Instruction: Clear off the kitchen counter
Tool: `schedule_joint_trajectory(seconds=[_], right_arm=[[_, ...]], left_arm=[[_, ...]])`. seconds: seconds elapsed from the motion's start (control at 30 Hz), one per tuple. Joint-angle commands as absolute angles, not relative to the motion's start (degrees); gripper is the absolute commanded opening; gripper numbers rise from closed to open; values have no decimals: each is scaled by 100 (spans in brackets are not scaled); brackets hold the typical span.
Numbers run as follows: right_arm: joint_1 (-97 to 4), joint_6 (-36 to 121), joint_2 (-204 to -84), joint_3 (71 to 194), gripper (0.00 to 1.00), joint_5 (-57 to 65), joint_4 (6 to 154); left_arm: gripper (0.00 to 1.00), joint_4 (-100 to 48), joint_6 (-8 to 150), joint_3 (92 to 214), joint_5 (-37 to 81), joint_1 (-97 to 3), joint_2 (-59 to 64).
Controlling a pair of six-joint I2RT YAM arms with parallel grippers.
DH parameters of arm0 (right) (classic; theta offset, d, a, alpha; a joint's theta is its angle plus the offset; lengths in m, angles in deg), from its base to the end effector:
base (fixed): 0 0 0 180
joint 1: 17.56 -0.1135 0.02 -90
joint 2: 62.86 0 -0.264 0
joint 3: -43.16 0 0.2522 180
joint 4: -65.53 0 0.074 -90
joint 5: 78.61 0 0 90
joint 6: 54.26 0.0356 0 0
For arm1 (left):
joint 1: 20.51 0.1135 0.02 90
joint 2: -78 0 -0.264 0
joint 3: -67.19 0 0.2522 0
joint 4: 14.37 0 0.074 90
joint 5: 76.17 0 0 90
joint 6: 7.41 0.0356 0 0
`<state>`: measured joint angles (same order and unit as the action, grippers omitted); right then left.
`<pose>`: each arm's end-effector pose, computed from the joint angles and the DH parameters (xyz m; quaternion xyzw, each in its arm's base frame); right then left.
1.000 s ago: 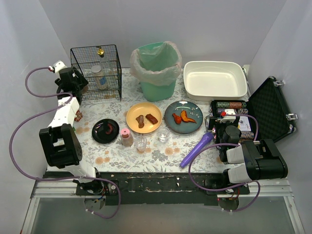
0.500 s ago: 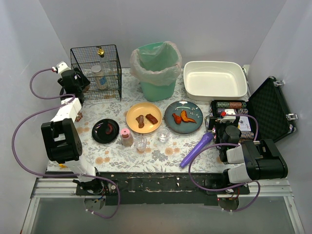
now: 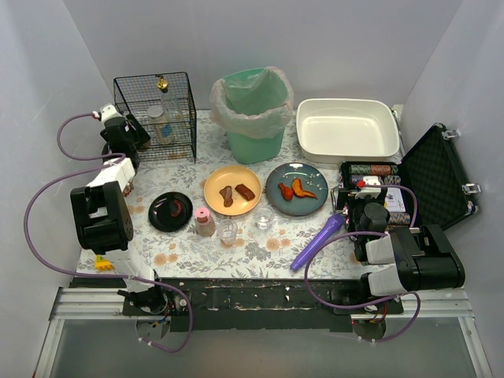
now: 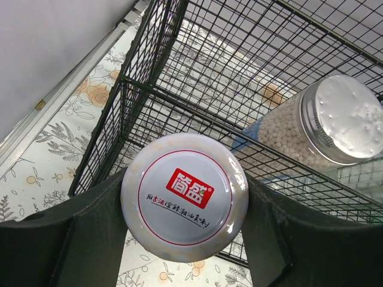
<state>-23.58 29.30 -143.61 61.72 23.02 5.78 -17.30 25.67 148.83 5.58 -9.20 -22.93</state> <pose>0.2036 0.0143 0.1464 -0.0083 0.7217 -0.0757 0.6881 0.4003 0.0853 0.2481 -0.4976 0.6630 -0.1605 0.5358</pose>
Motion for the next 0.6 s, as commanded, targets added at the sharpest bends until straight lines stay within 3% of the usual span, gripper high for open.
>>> schedule_joint_trajectory(seconds=[0.0, 0.27, 0.4, 0.57], right_arm=[[-2389, 2862, -14381, 6167, 98, 2360, 213], [-2389, 2862, -14381, 6167, 98, 2360, 213], [-2380, 2862, -14381, 6167, 98, 2360, 204], [-2389, 2862, -14381, 6167, 98, 2352, 213]], left_arm=[[2, -1459, 2766, 15012, 829, -918, -2272], [21, -1670, 3152, 15179, 698, -1155, -2703], [38, -1758, 3214, 15249, 610, -1234, -2835], [69, -1978, 3171, 15425, 522, -1260, -2870]])
